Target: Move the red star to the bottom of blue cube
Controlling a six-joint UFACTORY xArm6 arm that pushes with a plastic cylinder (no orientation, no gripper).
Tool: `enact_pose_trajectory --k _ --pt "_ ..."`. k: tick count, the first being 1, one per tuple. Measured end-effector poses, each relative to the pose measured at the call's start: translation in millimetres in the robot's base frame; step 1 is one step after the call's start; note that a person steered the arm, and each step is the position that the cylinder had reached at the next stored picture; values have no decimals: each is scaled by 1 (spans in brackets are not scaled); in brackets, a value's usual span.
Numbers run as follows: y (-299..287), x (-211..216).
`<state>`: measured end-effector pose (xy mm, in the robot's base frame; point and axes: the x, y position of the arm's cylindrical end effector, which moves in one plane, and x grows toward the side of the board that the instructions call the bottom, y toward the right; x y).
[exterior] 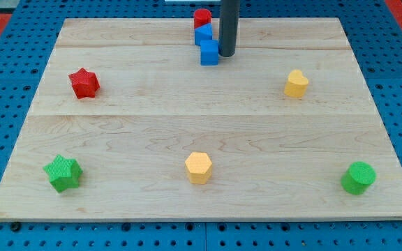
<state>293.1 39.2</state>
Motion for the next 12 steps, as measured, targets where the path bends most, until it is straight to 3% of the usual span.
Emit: enact_pose_trajectory --k 1,2,3,5,6,8,10,12 --pt "11 5" --pt "18 75" --pt "-37 125" --pt "-160 181" --pt "-244 180" --pt "-312 119" --pt "-234 96" --pt "-273 84"
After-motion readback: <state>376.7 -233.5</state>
